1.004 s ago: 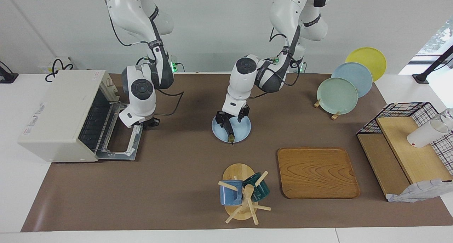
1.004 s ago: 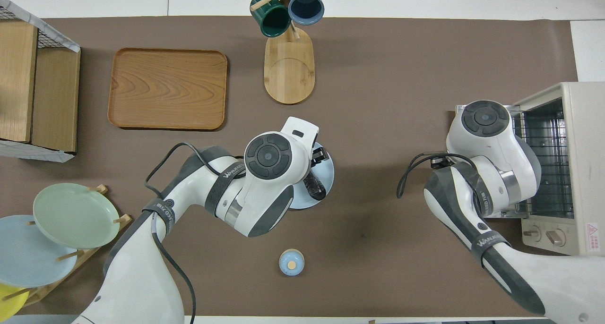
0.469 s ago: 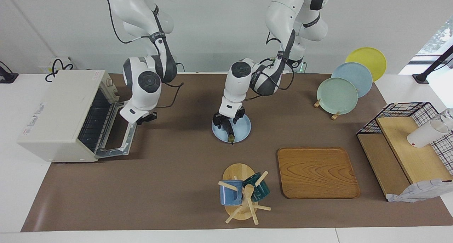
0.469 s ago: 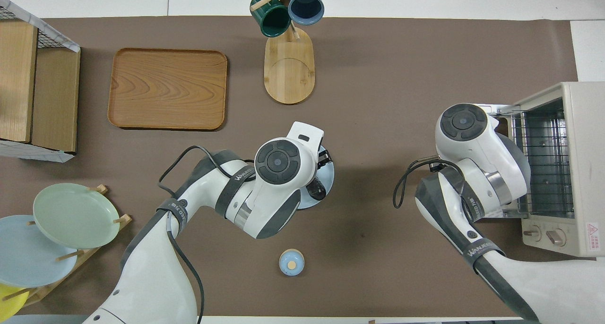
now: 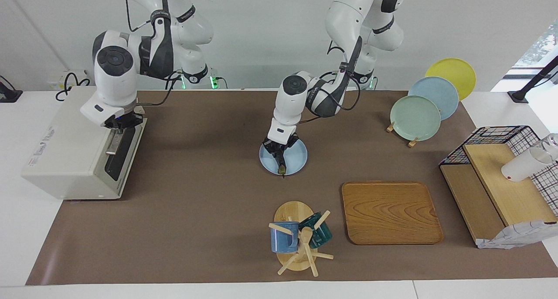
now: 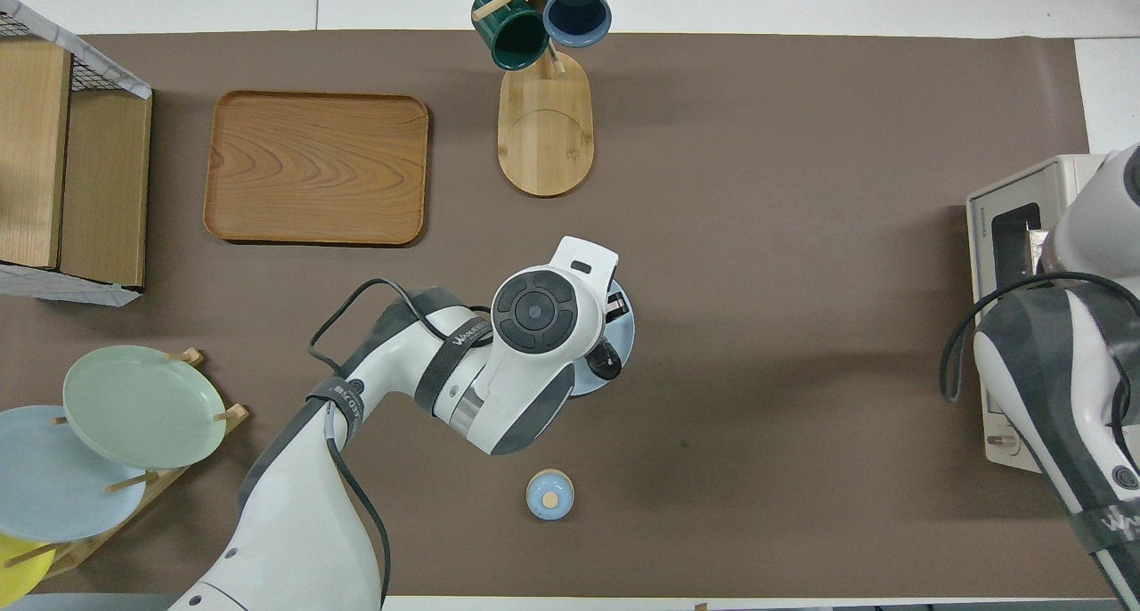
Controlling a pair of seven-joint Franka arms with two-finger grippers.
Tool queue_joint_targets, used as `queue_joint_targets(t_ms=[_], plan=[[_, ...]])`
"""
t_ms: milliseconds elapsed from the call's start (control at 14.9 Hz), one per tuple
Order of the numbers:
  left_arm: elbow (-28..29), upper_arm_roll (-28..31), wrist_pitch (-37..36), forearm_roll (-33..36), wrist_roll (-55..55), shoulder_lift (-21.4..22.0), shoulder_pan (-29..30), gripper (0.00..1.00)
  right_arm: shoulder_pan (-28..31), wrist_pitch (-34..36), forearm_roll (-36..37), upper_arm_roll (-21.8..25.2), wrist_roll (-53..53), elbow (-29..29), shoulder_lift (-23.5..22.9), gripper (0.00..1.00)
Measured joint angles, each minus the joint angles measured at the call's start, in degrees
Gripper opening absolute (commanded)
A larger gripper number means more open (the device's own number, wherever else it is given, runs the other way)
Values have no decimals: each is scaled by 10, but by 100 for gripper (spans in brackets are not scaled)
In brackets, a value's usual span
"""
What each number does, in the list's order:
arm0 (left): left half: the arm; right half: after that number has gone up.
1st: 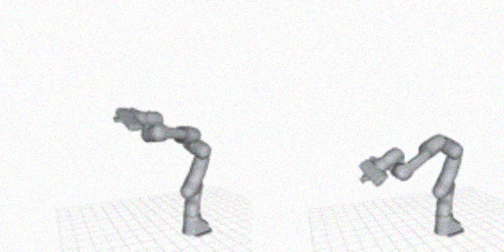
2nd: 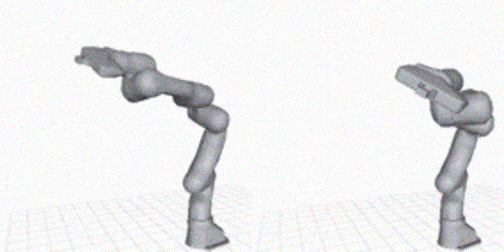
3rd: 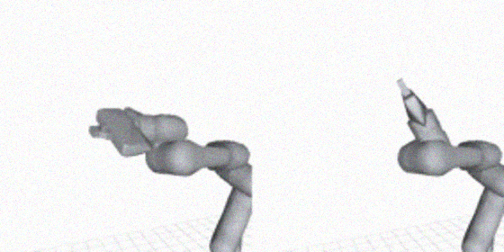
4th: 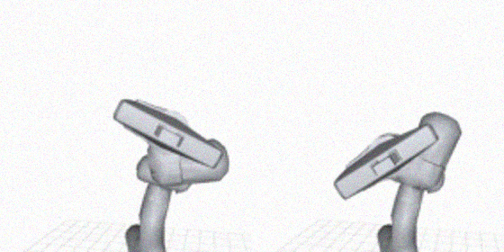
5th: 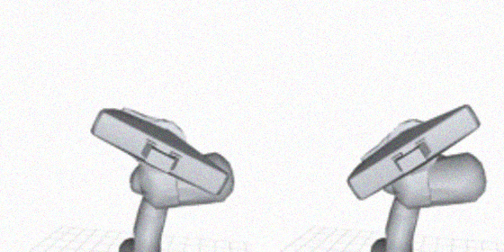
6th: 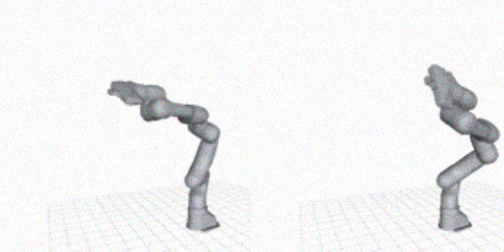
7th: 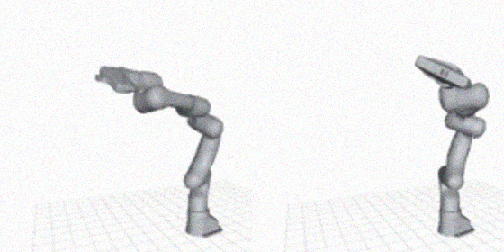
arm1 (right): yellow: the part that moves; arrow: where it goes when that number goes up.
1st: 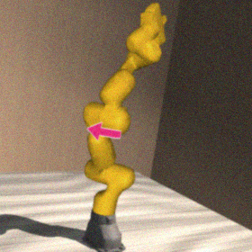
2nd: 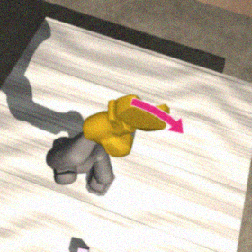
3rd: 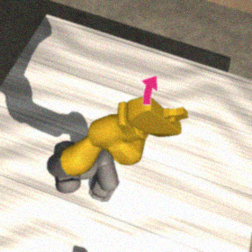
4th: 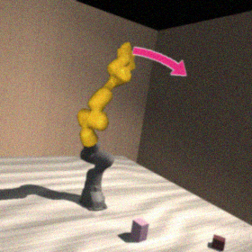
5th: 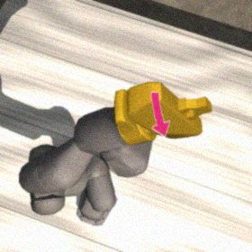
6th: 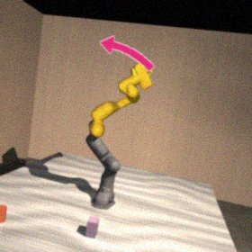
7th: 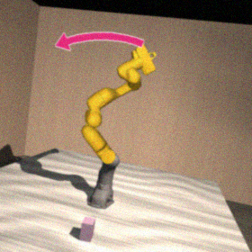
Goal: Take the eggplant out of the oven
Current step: 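Lift the eggplant toward the wooden tray while the right gripper withdraws, then lower the eggplant onto the wooden tray and open the left gripper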
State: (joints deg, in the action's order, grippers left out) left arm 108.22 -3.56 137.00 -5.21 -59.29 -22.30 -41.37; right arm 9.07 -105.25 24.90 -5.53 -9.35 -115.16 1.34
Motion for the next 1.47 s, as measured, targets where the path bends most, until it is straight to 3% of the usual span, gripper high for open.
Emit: queue_joint_targets(t_ms=[134,201,335,402,469,536,737,1138,1272,1473], plan=[[-3,3,-8,0,0,1,-1,0,6,2,-19,1,-5,5,1,0],[-7,5,-20,0,0,5,-1,0,9,13,-38,1,-5,14,2,5],[-20,15,-57,0,4,23,6,0,11,63,-101,2,-5,60,5,25],[-30,20,-81,0,14,35,18,0,12,96,-138,3,-5,97,8,46],[-42,22,-108,0,29,46,37,0,13,126,-168,4,-5,134,13,87],[-58,24,-135,0,47,56,60,0,14,150,-191,7,-5,166,18,100],[-108,26,-182,0,111,62,133,0,19,173,-219,15,-5,209,25,100],[-153,27,-189,1,323,28,277,0,20,200,-221,36,-5,214,18,100],[-178,27,-188,0,395,-2,313,0,17,200,-221,36,-5,214,17,100],[-277,26,-181,10,457,-99,335,0,-14,202,-221,58,-5,214,17,100]])
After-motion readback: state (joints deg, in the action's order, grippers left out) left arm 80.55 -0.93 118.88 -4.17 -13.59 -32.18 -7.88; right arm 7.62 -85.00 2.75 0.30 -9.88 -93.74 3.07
